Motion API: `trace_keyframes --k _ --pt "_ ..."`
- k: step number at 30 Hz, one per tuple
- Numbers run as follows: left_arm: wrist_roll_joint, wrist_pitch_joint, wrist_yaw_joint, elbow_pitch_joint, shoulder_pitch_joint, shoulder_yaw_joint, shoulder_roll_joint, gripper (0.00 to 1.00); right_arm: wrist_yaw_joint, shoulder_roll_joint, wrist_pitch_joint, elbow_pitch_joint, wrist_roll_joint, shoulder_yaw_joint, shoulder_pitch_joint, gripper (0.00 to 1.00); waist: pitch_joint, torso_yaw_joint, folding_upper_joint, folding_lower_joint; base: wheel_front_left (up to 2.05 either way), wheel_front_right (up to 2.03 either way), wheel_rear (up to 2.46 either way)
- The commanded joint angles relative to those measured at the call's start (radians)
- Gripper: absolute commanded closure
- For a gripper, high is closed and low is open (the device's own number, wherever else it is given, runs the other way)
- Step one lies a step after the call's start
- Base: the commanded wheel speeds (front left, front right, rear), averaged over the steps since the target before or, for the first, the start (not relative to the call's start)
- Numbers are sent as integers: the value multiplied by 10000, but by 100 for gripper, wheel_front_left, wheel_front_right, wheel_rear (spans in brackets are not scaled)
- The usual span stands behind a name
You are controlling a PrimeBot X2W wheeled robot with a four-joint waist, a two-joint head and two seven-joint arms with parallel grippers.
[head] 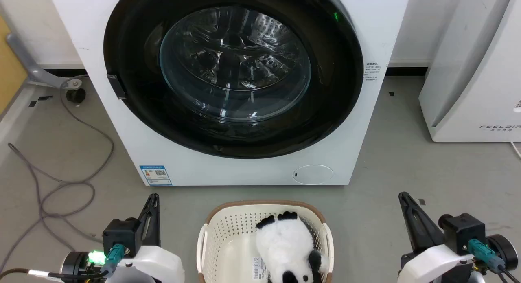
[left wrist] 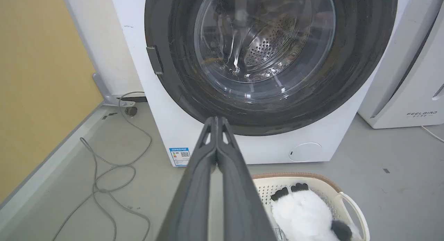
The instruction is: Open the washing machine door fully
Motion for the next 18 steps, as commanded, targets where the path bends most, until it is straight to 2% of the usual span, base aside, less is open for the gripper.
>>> trace_keyframes --k 1,18 --pt "28 1 -57 -47 -159 -14 1 100 8 11 7 -39 -78 -5 -137 100 0 1 -1 0 0 0 0" --pt "28 1 -57 -47 -159 -14 1 100 8 11 7 -39 -78 -5 -137 100 0 1 -1 0 0 0 0"
